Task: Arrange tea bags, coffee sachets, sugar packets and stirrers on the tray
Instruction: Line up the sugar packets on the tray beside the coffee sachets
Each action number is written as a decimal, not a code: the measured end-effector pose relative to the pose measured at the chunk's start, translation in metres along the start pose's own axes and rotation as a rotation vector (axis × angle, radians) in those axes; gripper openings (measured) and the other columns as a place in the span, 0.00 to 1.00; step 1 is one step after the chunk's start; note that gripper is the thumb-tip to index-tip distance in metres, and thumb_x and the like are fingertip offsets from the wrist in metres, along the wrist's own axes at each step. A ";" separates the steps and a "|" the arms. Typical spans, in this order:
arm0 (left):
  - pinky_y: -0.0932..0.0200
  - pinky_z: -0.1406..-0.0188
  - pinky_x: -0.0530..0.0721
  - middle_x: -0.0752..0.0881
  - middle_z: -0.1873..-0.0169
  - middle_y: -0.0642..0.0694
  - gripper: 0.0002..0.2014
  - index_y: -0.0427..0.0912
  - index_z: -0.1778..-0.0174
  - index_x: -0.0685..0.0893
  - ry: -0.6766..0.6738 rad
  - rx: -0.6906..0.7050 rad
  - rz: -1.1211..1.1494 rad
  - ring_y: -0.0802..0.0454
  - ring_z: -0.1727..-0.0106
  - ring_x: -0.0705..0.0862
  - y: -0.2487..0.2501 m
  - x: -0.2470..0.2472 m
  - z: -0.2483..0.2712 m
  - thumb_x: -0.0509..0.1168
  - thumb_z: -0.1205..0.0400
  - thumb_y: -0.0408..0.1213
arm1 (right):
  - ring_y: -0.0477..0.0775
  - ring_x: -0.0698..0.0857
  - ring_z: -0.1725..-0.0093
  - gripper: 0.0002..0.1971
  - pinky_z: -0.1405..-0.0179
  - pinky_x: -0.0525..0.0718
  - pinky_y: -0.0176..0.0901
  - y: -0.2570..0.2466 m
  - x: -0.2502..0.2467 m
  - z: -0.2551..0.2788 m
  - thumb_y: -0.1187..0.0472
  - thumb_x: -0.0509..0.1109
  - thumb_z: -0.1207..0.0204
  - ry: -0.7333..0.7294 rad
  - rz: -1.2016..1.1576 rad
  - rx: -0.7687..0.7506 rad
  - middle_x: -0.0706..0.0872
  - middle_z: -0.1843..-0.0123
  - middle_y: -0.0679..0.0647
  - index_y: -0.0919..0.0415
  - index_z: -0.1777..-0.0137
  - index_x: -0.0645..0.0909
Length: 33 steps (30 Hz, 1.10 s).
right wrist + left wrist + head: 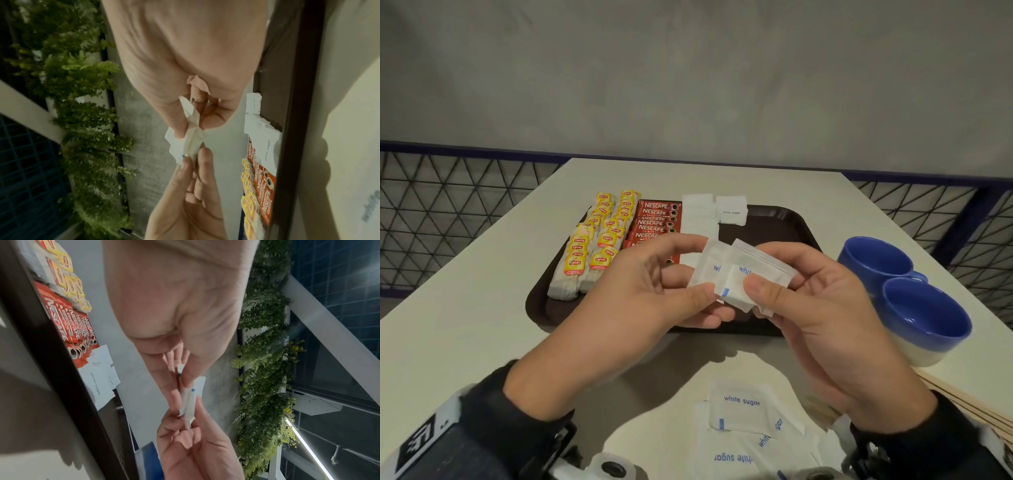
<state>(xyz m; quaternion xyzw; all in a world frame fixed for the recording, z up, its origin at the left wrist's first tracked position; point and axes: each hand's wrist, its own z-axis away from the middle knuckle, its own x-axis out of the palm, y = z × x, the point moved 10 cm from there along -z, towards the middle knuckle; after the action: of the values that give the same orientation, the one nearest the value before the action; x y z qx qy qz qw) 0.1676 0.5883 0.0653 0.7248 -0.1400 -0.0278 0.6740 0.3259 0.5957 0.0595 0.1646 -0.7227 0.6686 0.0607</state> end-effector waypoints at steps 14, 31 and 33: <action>0.51 0.45 0.93 0.93 0.44 0.35 0.19 0.37 0.36 0.90 -0.088 -0.022 0.017 0.36 0.44 0.93 -0.003 0.005 0.004 0.69 0.22 0.24 | 0.52 0.84 0.70 0.11 0.71 0.85 0.41 -0.003 0.009 0.004 0.62 0.79 0.29 -0.028 0.257 -0.083 0.94 0.60 0.58 0.61 0.47 0.92; 0.60 0.61 0.93 0.95 0.50 0.35 0.22 0.42 0.34 0.85 -0.001 -0.014 0.058 0.38 0.54 0.95 -0.001 0.003 0.001 0.71 0.25 0.29 | 0.54 0.83 0.69 0.14 0.70 0.86 0.43 -0.001 0.006 0.003 0.54 0.78 0.31 0.015 0.169 -0.070 0.91 0.57 0.71 0.65 0.54 0.92; 0.58 0.59 0.93 0.95 0.50 0.36 0.21 0.42 0.34 0.86 0.016 -0.008 0.052 0.39 0.54 0.95 -0.001 0.001 0.001 0.71 0.25 0.29 | 0.55 0.85 0.66 0.10 0.66 0.87 0.43 -0.005 0.006 0.003 0.58 0.77 0.30 0.008 0.198 -0.102 0.93 0.55 0.66 0.63 0.53 0.93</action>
<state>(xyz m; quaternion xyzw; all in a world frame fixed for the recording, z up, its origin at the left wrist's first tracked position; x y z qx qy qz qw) 0.1688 0.5875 0.0645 0.7184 -0.1533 -0.0048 0.6785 0.3224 0.5915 0.0654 0.0863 -0.7681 0.6345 0.0056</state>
